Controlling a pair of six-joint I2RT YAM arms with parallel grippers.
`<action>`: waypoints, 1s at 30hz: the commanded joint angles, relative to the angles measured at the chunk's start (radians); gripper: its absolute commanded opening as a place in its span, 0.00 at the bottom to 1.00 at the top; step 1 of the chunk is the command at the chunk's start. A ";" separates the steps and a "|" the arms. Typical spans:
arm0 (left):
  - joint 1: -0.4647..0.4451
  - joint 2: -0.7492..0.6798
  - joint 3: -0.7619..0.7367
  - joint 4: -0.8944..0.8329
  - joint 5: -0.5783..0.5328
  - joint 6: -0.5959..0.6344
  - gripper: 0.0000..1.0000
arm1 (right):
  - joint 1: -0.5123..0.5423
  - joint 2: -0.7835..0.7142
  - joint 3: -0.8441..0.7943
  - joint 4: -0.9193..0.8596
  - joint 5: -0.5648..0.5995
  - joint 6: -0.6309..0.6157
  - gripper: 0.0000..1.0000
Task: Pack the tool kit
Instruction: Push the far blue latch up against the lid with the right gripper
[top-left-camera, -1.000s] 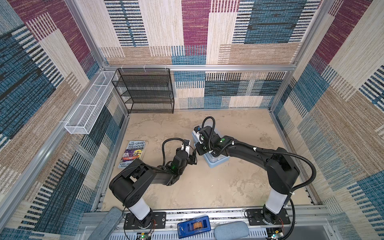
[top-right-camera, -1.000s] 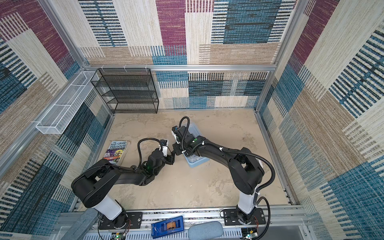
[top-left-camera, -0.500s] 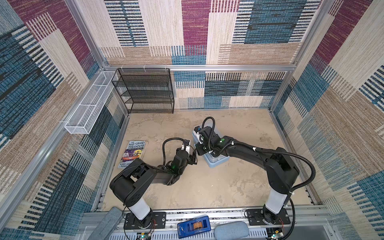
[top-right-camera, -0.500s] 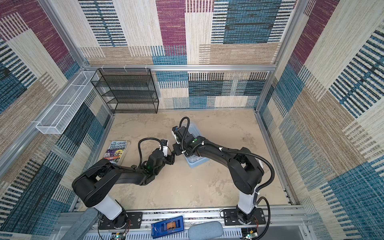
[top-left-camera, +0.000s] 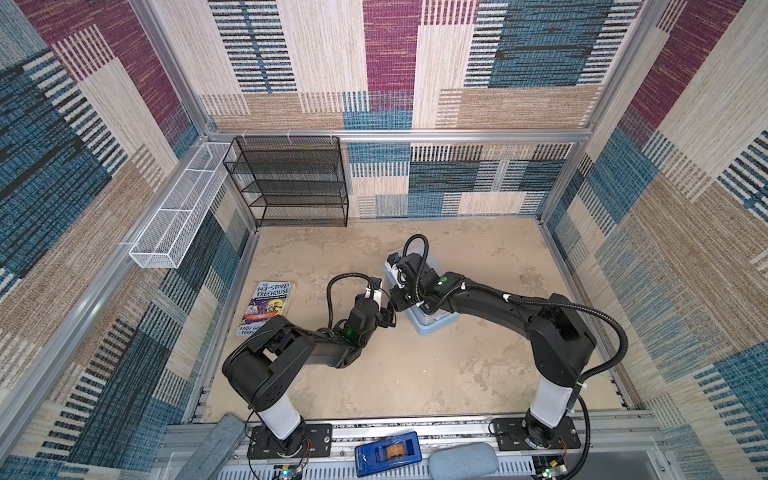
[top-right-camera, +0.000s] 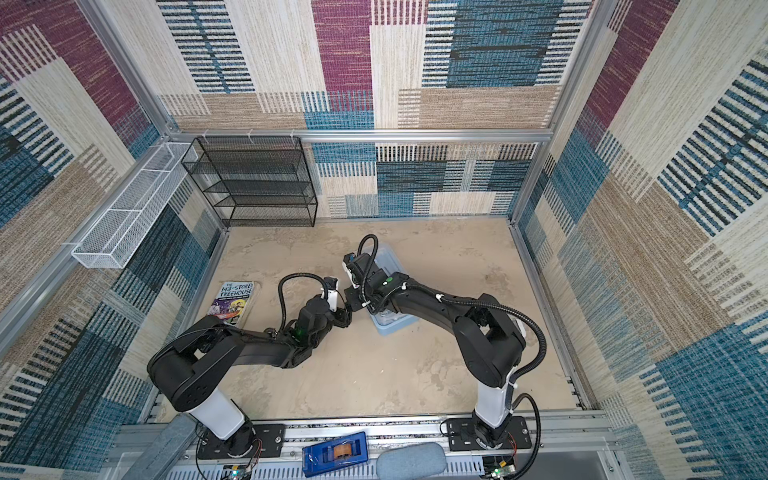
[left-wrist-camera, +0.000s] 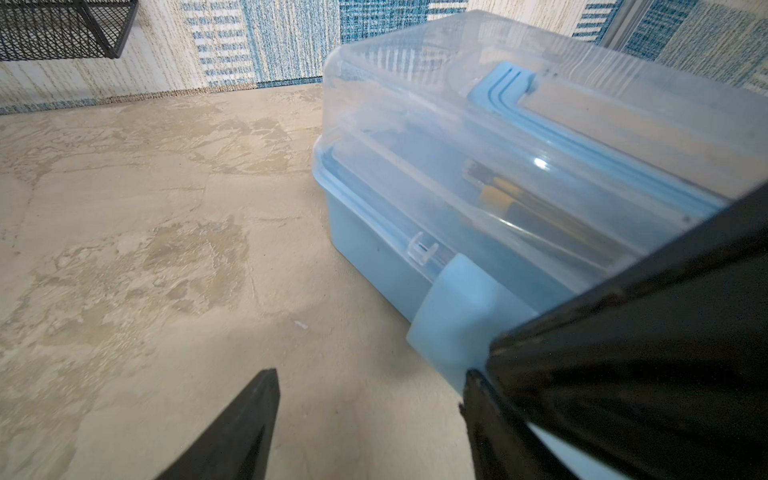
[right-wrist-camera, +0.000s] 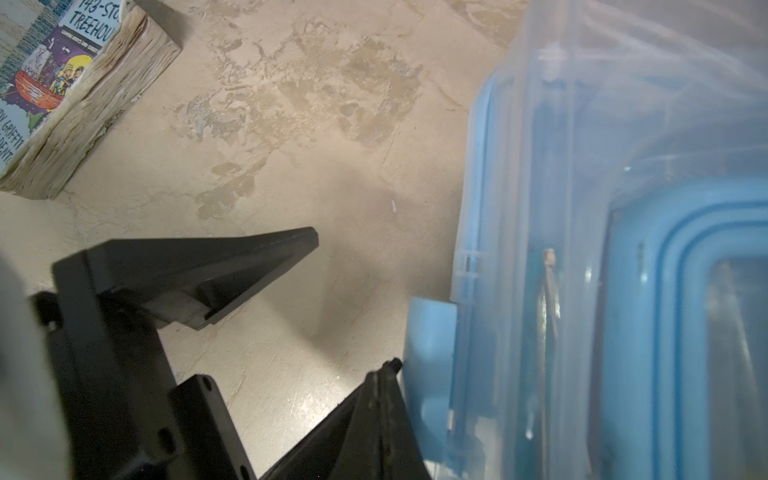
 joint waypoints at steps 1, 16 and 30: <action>0.001 0.001 0.007 0.006 -0.005 -0.017 0.73 | -0.005 -0.002 0.006 -0.059 0.050 0.000 0.08; 0.002 -0.020 0.007 -0.021 -0.014 -0.011 0.74 | -0.005 -0.045 0.010 -0.061 0.083 0.006 0.17; 0.002 -0.031 0.025 -0.053 -0.014 -0.008 0.73 | -0.005 -0.032 0.011 -0.063 0.086 0.003 0.07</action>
